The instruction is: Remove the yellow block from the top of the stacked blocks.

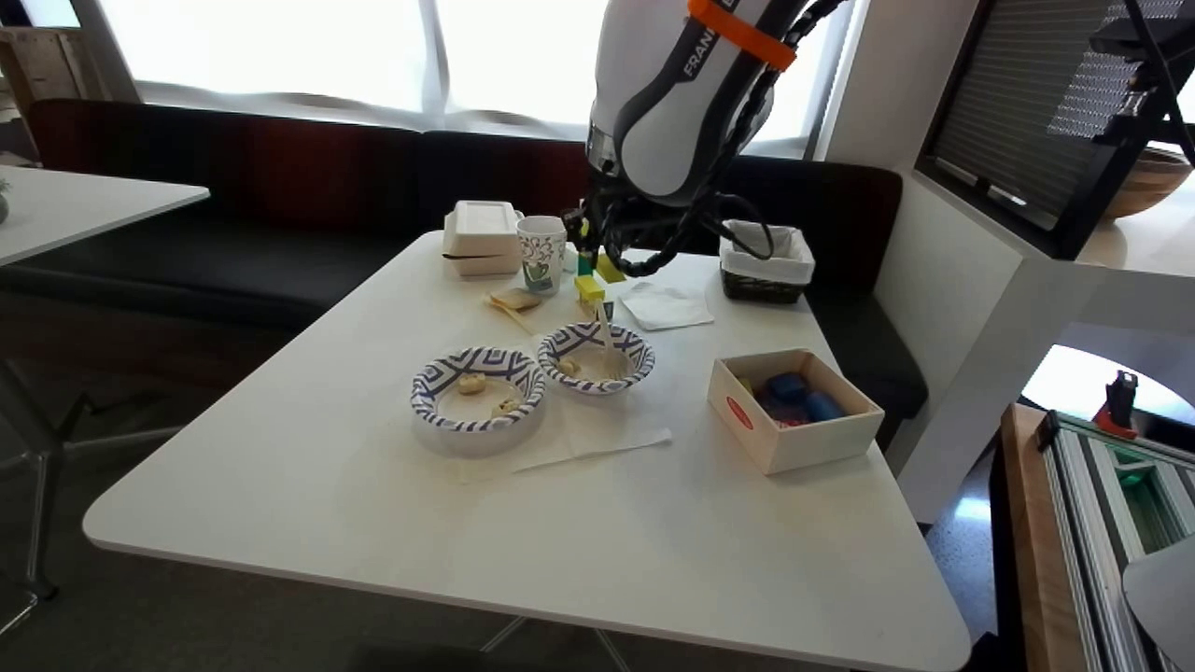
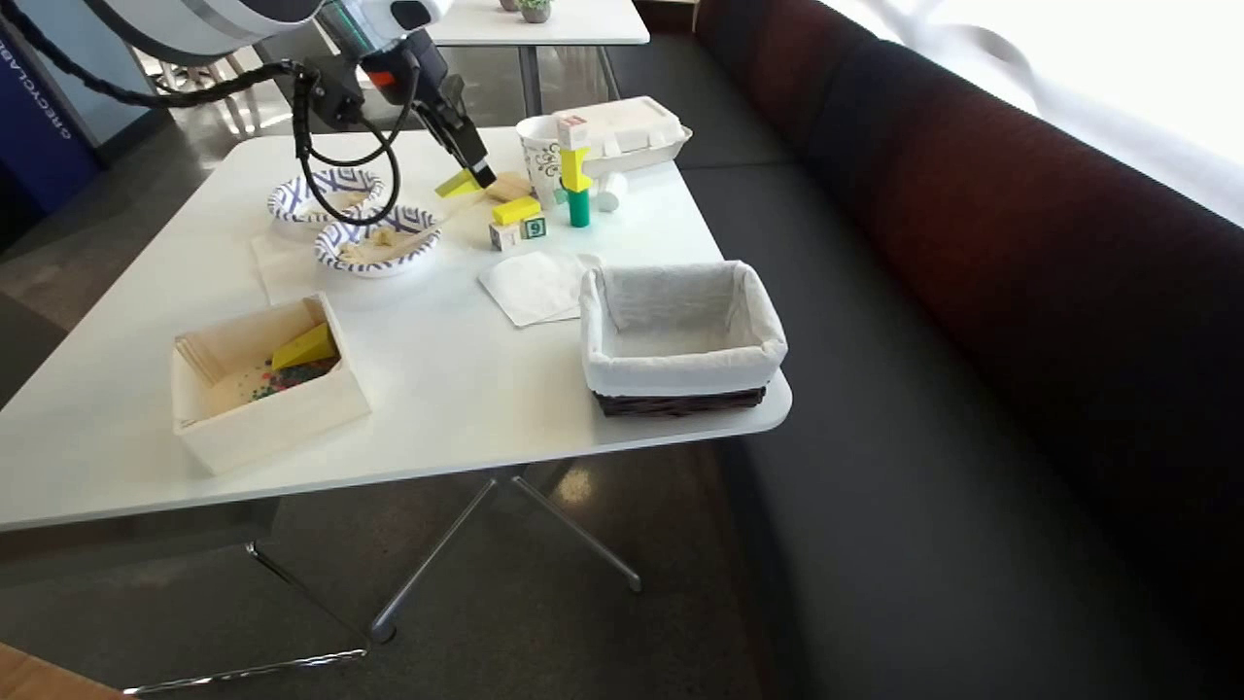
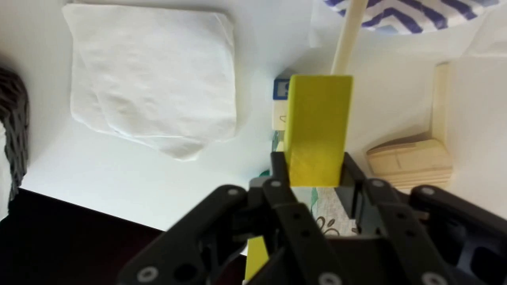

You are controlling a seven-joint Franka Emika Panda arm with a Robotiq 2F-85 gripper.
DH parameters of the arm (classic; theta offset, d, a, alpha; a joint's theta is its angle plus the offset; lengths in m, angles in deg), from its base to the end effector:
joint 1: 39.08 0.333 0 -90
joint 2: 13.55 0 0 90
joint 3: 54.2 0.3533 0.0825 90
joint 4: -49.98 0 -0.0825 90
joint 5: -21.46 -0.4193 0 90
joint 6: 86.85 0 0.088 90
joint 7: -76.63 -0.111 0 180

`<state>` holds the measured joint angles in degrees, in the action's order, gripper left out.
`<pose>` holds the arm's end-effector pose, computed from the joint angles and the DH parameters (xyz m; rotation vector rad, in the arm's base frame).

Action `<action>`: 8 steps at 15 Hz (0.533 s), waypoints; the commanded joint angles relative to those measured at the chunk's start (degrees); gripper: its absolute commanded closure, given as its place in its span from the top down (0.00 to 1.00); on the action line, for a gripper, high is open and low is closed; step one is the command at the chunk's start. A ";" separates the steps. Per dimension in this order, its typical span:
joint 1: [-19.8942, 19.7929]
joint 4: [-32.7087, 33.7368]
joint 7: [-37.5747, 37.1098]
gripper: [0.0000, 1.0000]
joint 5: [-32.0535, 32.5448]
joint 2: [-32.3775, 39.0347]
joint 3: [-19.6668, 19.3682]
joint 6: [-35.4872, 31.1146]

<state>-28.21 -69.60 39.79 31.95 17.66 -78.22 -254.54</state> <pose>0.6387 -0.1274 0.2114 2.7616 -0.8673 0.5430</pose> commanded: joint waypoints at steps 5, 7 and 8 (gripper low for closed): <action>-1.66 4.94 1.97 0.08 -6.19 5.54 0.97 -4.30; -1.98 6.01 2.53 0.08 -7.06 6.48 0.88 -4.24; -2.19 6.53 2.89 0.08 -7.55 6.96 0.90 -4.25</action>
<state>-29.45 -65.27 40.67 27.20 22.19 -77.97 -257.52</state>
